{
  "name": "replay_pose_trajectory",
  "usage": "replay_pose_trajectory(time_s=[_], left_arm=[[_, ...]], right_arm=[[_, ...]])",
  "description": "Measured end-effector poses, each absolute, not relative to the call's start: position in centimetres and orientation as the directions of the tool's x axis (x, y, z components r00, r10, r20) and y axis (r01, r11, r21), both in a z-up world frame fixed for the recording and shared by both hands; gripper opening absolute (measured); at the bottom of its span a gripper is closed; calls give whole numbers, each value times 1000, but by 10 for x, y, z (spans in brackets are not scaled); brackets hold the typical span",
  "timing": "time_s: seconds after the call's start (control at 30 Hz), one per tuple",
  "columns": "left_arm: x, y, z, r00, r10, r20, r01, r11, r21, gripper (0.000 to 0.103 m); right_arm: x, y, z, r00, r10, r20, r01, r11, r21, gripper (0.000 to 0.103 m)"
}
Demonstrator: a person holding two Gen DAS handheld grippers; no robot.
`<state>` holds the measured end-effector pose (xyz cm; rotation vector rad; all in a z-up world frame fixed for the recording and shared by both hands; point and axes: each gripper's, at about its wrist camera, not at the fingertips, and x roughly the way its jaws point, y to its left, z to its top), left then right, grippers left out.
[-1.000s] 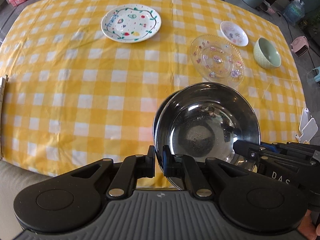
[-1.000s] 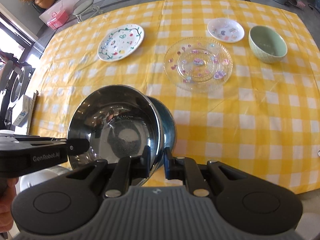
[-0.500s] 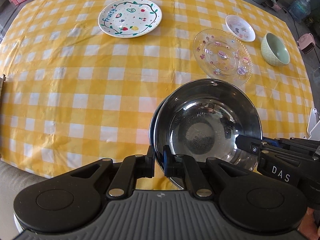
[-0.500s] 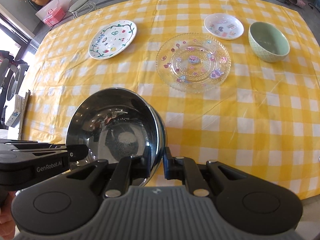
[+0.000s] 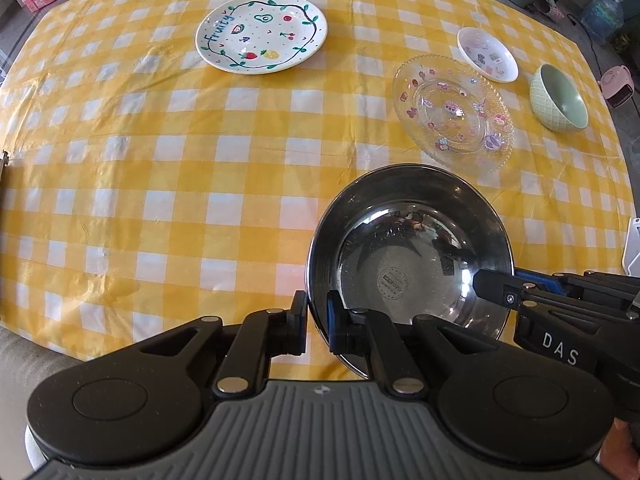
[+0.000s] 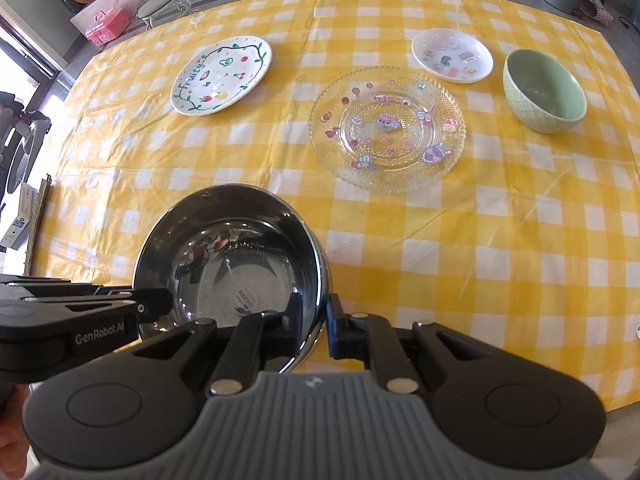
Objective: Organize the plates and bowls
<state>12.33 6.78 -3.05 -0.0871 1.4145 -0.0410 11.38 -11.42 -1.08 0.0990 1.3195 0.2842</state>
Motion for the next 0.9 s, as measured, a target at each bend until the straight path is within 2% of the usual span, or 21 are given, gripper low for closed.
replay_pose_trajectory(time_s=[0.07,0.13,0.3,0.47,0.53,0.73,0.9], left_arm=[[124,69,-31,153,-90,-984,-32,995,-95,12],[124,69,-31,151,-94,-984,-36,994,-101,12],[124,71,-26,180,-111,-977,-29,993,-118,19],[121,73,-20,222,-115,-968,-4,993,-119,19],[120,73,-19,231,-108,-967,10,994,-109,16],[120,76,-21,235,-103,-967,20,995,-101,7],[121,80,-23,224,-122,-967,12,992,-123,6]], right_arm=[[112,-113,-10,226,257,-940,-150,962,228,14],[111,-113,-8,241,256,-936,-161,962,222,24],[110,-116,5,287,259,-922,-184,960,212,24],[114,-126,11,315,278,-907,-179,956,230,9],[116,-130,8,309,288,-907,-171,954,245,3],[115,-130,5,304,311,-901,-168,948,271,0],[115,-128,3,304,301,-904,-170,951,260,0]])
